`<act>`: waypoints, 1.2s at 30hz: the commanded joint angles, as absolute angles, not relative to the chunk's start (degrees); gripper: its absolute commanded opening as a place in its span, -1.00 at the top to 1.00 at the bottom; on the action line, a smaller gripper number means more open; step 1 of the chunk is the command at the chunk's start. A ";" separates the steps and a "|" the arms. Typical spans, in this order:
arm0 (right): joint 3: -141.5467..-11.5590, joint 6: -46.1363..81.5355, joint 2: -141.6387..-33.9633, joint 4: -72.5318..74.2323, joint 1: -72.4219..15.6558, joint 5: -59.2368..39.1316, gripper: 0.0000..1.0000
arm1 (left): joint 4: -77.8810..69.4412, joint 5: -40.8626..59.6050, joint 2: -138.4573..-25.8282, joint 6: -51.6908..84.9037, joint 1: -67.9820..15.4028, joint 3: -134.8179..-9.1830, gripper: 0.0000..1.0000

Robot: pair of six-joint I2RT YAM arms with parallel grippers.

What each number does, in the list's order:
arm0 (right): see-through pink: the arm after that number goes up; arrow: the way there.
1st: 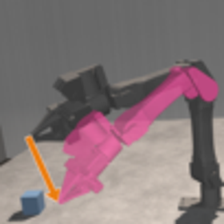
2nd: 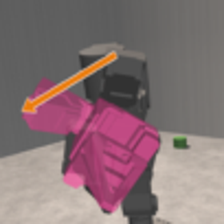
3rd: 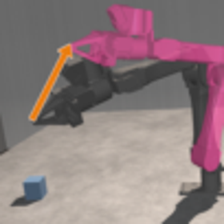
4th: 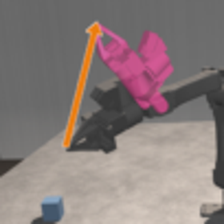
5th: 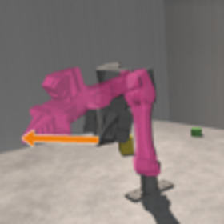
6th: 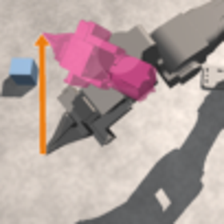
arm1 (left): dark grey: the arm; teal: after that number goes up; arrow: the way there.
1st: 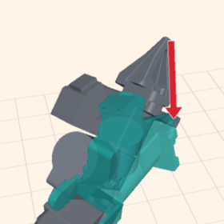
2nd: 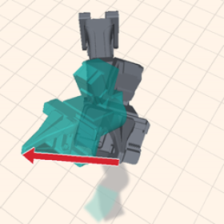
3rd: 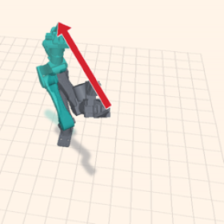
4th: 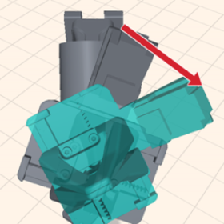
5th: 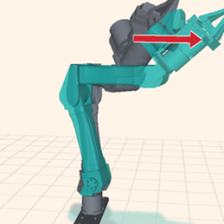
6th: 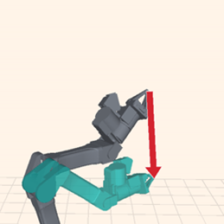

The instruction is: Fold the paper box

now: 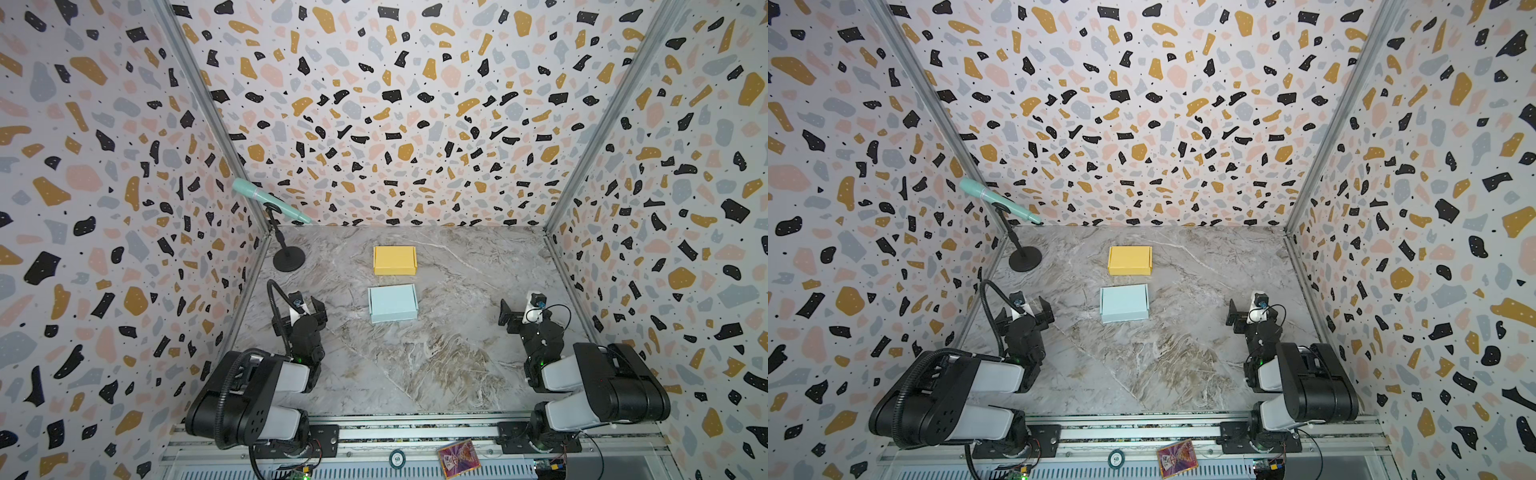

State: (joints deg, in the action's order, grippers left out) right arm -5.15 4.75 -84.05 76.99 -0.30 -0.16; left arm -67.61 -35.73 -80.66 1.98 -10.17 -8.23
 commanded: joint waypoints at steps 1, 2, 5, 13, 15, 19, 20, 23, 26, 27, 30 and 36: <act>-7.99 3.59 -83.76 76.91 -1.37 2.87 -0.98 | -70.15 -33.87 -79.63 2.95 -9.74 -8.35 -1.00; -8.58 3.27 -83.95 76.50 -1.74 3.27 -0.98 | -70.42 -33.92 -79.66 2.84 -9.77 -8.31 -1.00; -10.12 2.35 -84.47 73.09 -3.14 5.88 -0.97 | -70.44 -33.94 -79.79 2.82 -9.82 -8.40 -1.00; -10.53 2.04 -84.64 72.52 -3.96 7.44 -0.98 | -70.66 -33.79 -79.78 2.73 -9.75 -8.25 -1.00; -8.37 1.85 -83.91 75.44 -3.96 6.86 -0.97 | -70.88 -33.84 -79.85 2.73 -9.73 -8.29 -1.00; -3.53 2.50 -83.44 84.82 -3.52 6.82 -0.98 | -70.75 -33.83 -79.81 2.69 -9.76 -8.33 -1.00; -6.24 2.45 -84.20 81.19 -3.50 6.60 -0.97 | -70.67 -33.80 -79.83 2.75 -9.73 -8.36 -1.00; -2.47 1.55 -82.24 86.23 -4.25 6.83 -0.98 | -70.66 -33.84 -79.85 2.78 -9.71 -8.35 -1.00; -5.74 1.09 -84.08 81.92 -4.41 6.56 -0.98 | -70.75 -33.84 -79.81 2.75 -9.75 -8.32 -1.00; -5.41 0.46 -83.12 81.61 -5.05 6.71 -0.97 | -70.66 -33.82 -79.86 2.74 -9.76 -8.28 -1.00; -0.50 -0.43 -83.82 91.60 -5.96 7.08 -0.97 | -70.66 -33.80 -79.80 2.76 -9.71 -8.32 -1.00; -4.05 -1.04 -83.20 84.03 -6.20 6.43 -0.98 | -70.66 -33.82 -79.81 2.79 -9.74 -8.34 -1.00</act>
